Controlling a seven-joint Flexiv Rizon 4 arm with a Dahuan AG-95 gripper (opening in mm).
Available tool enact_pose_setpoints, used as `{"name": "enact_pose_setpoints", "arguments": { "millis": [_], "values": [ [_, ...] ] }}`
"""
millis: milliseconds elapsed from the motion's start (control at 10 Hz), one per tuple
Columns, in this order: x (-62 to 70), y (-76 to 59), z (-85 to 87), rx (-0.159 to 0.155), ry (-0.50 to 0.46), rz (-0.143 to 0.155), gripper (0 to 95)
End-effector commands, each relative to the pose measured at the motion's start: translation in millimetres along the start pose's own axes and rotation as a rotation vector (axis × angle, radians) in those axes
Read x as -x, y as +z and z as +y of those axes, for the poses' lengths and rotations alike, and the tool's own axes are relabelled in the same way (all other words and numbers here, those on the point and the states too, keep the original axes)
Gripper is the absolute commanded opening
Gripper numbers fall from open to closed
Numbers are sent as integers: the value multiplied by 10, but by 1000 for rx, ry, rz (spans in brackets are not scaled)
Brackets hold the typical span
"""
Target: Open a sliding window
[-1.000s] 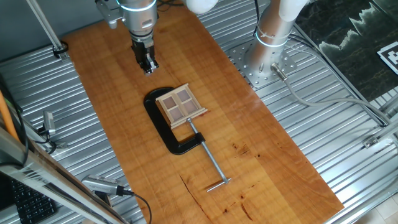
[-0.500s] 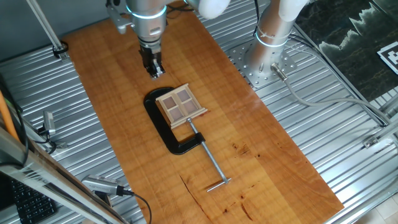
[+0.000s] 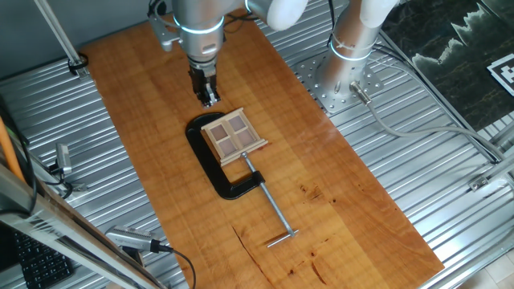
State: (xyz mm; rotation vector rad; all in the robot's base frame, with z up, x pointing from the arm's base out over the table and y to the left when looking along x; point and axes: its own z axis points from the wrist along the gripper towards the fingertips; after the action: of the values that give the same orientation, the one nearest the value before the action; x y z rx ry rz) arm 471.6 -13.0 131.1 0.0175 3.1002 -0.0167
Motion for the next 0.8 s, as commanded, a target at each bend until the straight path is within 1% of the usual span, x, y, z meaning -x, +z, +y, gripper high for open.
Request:
{"name": "enact_pose_setpoints", "arguments": {
  "millis": [100,500,700,800],
  "values": [
    [-39,62,77,-1,13,3,0],
    [-191,197,172,1,29,-4,0],
    [-221,235,192,0,30,-5,0],
    [-266,330,217,-1,25,-14,0]
  ]
}}
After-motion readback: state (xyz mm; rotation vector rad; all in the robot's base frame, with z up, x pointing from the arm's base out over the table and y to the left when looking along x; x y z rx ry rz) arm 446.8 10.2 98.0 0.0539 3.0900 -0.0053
